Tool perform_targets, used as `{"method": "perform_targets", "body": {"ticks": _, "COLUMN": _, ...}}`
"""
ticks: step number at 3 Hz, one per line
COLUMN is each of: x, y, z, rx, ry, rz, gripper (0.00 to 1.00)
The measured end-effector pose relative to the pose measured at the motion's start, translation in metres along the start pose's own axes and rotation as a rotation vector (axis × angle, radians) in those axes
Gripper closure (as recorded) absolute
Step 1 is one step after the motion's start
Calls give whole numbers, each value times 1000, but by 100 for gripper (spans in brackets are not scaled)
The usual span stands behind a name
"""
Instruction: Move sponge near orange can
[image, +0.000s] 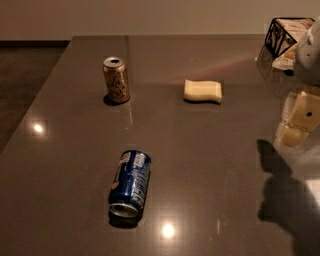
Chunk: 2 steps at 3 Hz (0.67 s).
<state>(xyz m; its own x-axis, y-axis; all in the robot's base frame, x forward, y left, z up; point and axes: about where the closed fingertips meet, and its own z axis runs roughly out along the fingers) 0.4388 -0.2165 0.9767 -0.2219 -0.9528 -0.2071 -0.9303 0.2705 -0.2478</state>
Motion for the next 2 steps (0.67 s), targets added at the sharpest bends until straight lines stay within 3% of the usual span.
{"method": "perform_targets", "body": {"ticks": 1, "x": 0, "y": -1, "z": 0, "rx": 3, "ry": 0, "rz": 1, "gripper": 0}}
{"method": "perform_targets", "body": {"ticks": 2, "x": -11, "y": -32, "z": 19, "rx": 0, "ry": -22, "rz": 38, "gripper": 0}}
